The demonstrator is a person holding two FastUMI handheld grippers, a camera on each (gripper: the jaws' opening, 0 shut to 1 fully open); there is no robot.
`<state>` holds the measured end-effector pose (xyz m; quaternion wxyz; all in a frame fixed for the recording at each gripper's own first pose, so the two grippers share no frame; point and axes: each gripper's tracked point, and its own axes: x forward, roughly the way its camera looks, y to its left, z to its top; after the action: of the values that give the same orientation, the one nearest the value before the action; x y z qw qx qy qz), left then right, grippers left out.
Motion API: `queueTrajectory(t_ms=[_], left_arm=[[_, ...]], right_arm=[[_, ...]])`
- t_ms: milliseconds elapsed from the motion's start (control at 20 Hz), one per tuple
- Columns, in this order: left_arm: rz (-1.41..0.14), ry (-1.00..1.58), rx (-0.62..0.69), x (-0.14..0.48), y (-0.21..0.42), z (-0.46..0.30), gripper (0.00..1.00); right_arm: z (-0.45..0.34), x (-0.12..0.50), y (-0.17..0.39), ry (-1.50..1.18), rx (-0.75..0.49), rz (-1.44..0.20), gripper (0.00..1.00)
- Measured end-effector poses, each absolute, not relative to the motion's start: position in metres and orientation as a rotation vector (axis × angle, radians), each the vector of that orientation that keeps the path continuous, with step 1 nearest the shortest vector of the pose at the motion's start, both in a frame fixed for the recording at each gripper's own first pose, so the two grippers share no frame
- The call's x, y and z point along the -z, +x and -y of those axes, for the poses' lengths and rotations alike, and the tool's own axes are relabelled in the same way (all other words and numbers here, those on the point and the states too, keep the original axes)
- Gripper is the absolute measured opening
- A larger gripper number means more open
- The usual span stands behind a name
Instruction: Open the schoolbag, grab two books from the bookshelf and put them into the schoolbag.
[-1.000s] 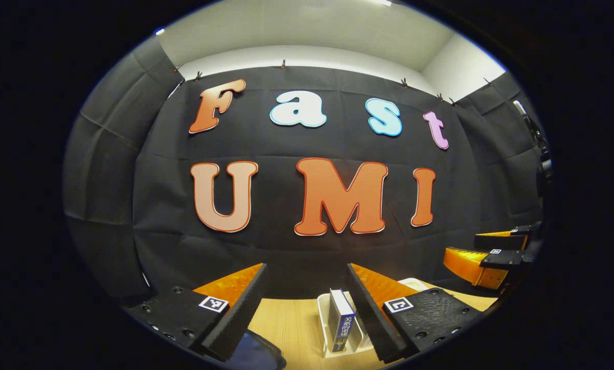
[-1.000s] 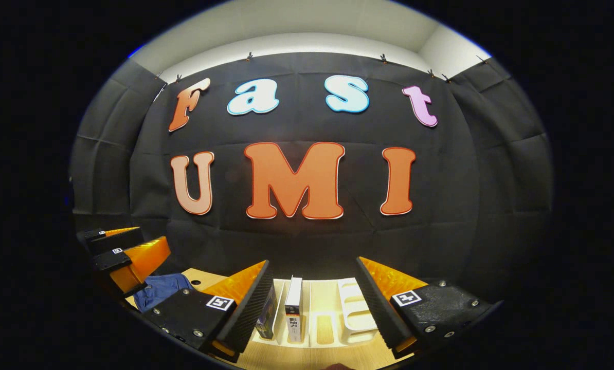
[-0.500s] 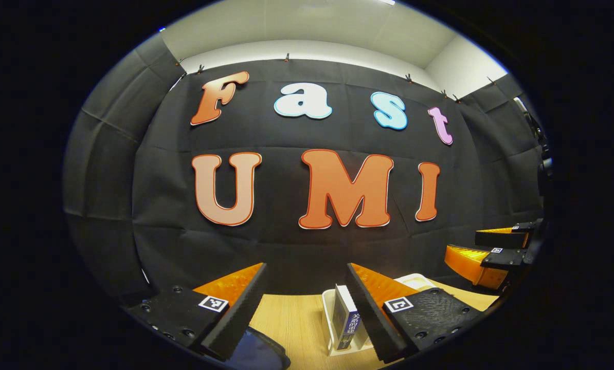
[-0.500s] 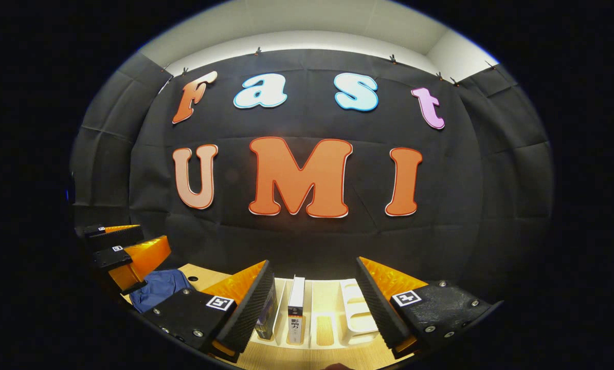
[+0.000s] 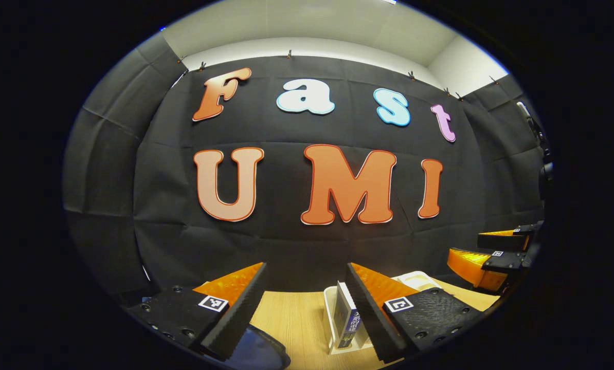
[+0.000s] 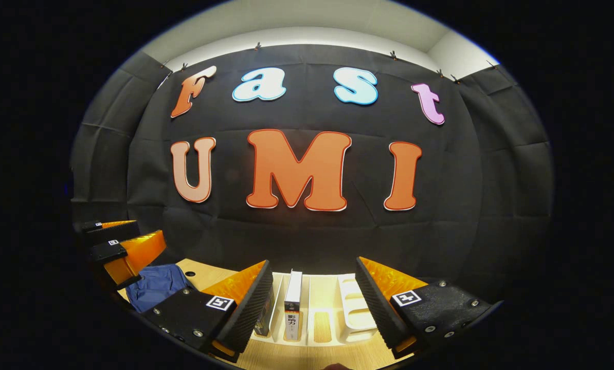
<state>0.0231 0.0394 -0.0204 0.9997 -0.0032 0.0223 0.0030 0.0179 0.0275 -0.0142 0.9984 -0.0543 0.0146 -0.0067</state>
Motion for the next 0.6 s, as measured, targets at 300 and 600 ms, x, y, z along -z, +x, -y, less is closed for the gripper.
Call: queueTrajectory(t_ms=[300, 600], left_arm=[[-0.047, 0.003, -0.006, 0.0214, 0.0207, -0.0382, 0.93], [-0.044, 0.005, -0.007, 0.0201, 0.0204, -0.0393, 0.94]], right_arm=[[-0.0239, 0.0185, 0.0177, -0.106, 0.026, -0.045, 0.96], [-0.0246, 0.0235, 0.0163, -0.107, 0.019, -0.061, 0.96]])
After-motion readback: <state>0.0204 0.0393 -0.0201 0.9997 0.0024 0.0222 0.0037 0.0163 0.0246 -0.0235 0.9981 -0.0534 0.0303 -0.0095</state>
